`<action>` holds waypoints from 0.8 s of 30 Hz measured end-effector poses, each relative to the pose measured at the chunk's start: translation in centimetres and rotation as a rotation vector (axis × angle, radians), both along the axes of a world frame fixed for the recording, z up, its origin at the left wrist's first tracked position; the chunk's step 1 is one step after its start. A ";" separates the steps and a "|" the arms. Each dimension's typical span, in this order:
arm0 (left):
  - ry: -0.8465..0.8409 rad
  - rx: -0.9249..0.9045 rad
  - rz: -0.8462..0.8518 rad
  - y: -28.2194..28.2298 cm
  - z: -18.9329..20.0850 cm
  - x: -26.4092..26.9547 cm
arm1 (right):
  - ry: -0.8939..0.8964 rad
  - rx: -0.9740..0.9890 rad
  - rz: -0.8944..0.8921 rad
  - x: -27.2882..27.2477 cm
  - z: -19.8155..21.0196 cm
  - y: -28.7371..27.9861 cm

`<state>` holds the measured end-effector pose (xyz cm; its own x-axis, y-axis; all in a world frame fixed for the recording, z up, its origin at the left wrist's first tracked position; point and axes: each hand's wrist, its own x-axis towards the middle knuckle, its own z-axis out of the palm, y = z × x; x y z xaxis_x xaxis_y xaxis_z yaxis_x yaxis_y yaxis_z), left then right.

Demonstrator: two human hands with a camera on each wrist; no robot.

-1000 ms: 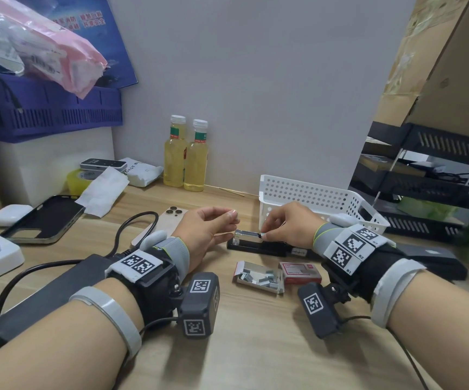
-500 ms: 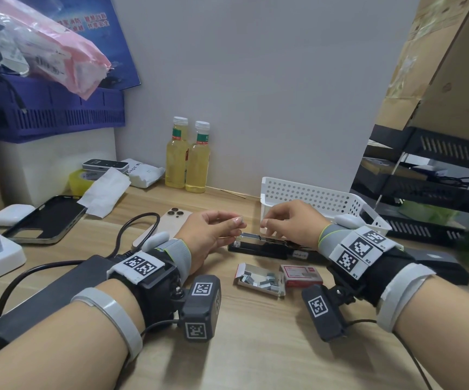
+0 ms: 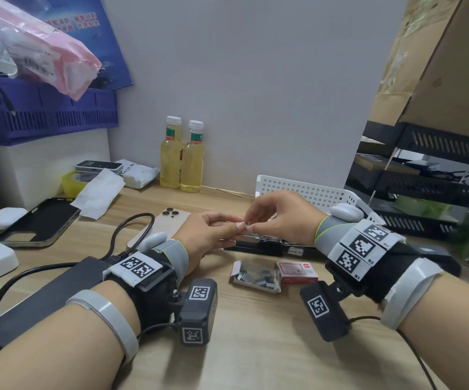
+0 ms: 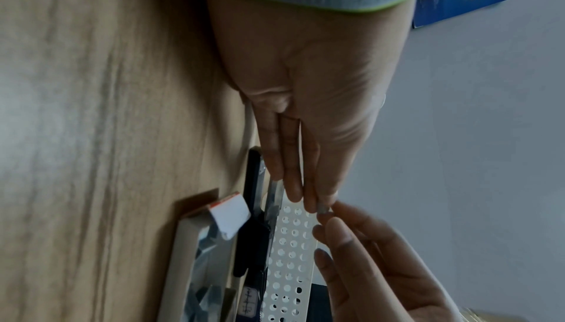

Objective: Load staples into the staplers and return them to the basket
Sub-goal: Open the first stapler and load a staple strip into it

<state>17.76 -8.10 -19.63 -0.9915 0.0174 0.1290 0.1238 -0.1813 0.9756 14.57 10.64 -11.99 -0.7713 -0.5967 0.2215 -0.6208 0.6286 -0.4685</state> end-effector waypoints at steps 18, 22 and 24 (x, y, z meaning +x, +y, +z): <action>0.001 -0.043 0.001 0.0 -0.1 -0.2 | -0.091 0.019 -0.138 -0.7 -0.3 0.5; -0.009 -0.066 0.075 0.0 -0.3 -0.4 | -0.069 0.140 -0.245 -1.9 -0.8 2.0; -0.040 -0.142 0.086 -0.1 -0.3 -0.6 | -0.100 0.188 -0.267 -2.1 -1.2 2.3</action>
<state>17.14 -8.22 -19.98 -0.9944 -0.0525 0.0918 0.0935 -0.0315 0.9951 12.47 12.94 -13.22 -0.9183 -0.3936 0.0418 -0.3791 0.8441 -0.3792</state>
